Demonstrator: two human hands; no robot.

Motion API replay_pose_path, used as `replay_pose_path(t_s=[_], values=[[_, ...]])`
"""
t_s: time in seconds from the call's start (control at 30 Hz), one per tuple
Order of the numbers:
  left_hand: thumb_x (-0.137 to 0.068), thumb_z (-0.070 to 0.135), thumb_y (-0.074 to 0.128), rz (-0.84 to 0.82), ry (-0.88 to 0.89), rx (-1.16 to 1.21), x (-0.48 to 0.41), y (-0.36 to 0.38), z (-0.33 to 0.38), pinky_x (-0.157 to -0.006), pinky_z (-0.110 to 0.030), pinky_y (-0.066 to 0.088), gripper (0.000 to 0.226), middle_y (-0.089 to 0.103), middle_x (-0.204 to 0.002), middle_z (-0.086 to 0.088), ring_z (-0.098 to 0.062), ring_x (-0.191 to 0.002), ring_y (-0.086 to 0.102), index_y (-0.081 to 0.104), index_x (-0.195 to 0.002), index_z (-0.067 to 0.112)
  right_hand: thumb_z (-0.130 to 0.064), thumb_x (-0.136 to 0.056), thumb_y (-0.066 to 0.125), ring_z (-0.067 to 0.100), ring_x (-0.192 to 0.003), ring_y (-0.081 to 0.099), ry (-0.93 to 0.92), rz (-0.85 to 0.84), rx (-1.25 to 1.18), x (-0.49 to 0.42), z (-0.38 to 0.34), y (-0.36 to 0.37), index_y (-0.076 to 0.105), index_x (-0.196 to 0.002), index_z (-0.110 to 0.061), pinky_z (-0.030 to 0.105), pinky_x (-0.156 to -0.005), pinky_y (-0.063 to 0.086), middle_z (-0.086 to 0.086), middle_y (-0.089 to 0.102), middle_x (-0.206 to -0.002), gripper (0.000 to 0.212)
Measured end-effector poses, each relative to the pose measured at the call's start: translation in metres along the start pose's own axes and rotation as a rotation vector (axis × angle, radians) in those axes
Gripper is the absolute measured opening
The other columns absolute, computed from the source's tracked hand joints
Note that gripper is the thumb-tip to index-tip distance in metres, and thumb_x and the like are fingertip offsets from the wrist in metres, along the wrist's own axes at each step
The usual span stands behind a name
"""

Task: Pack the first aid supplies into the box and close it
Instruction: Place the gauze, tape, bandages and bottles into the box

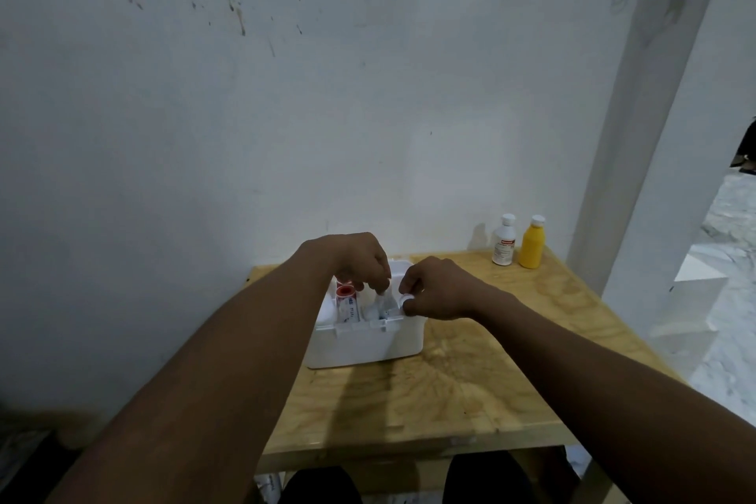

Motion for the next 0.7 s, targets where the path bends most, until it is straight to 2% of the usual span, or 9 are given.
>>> replay_pose_path(t_s=[0.13,0.27,0.37,0.47,0.57,0.7], values=[[-0.085,0.021,0.068,0.023,-0.006,0.055,-0.003,-0.006,0.004,-0.089,-0.041,0.058,0.027,0.075,-0.107,-0.004,-0.024,-0.097,0.074,0.075,-0.11,0.013,-0.026,-0.085,0.061,0.017,-0.091,0.066,0.027,0.101,-0.072,-0.001,0.011,-0.016,0.073,-0.104,-0.014,0.032,-0.082,0.055,0.002,0.072,-0.106,0.026],[-0.085,0.02,0.067,0.112,0.041,0.042,-0.022,-0.017,0.018,-0.072,-0.031,0.053,0.025,0.074,-0.108,-0.005,-0.021,-0.087,0.068,0.075,-0.107,0.013,-0.025,-0.087,0.059,0.02,-0.09,0.063,0.13,0.29,-0.08,-0.004,0.048,-0.046,0.07,-0.098,-0.016,0.033,-0.079,0.053,0.002,0.069,-0.101,0.018],[-0.085,0.025,0.07,0.239,0.092,-0.021,-0.048,-0.024,0.039,-0.083,-0.03,0.049,0.031,0.062,-0.115,0.004,-0.018,-0.098,0.058,0.072,-0.115,0.018,-0.024,-0.086,0.059,0.021,-0.091,0.061,0.238,0.376,-0.079,-0.004,0.091,-0.065,0.066,-0.102,-0.015,0.034,-0.081,0.051,0.002,0.066,-0.1,0.02],[-0.086,0.028,0.068,0.276,0.158,-0.04,-0.081,-0.021,0.068,-0.093,-0.031,0.047,0.047,0.057,-0.132,-0.002,-0.02,-0.111,0.056,0.06,-0.132,0.022,-0.027,-0.081,0.061,0.026,-0.1,0.061,0.347,0.403,-0.037,-0.007,0.138,-0.079,0.063,-0.109,-0.015,0.039,-0.089,0.051,0.008,0.066,-0.105,0.03],[-0.088,0.026,0.067,0.29,0.242,-0.068,-0.114,-0.012,0.102,-0.101,-0.034,0.045,0.06,0.051,-0.145,-0.008,-0.025,-0.129,0.052,0.048,-0.145,0.019,-0.029,-0.083,0.063,0.035,-0.114,0.053,0.459,0.436,0.022,-0.009,0.179,-0.095,0.057,-0.124,-0.016,0.043,-0.093,0.049,0.014,0.057,-0.12,0.043],[-0.086,0.025,0.07,0.269,0.306,-0.145,-0.156,0.005,0.139,-0.108,-0.045,0.044,0.077,0.036,-0.155,-0.008,-0.03,-0.138,0.042,0.033,-0.154,0.024,-0.023,-0.085,0.063,0.038,-0.129,0.04,0.548,0.45,0.065,-0.018,0.221,-0.111,0.045,-0.139,-0.017,0.049,-0.1,0.043,0.016,0.044,-0.142,0.057]])
Point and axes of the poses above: each hand's wrist, its own x-axis away from the middle knuckle, its own y-axis out of the palm, z = x × y, the point moved 6 cm from there along -x, towards the middle knuckle
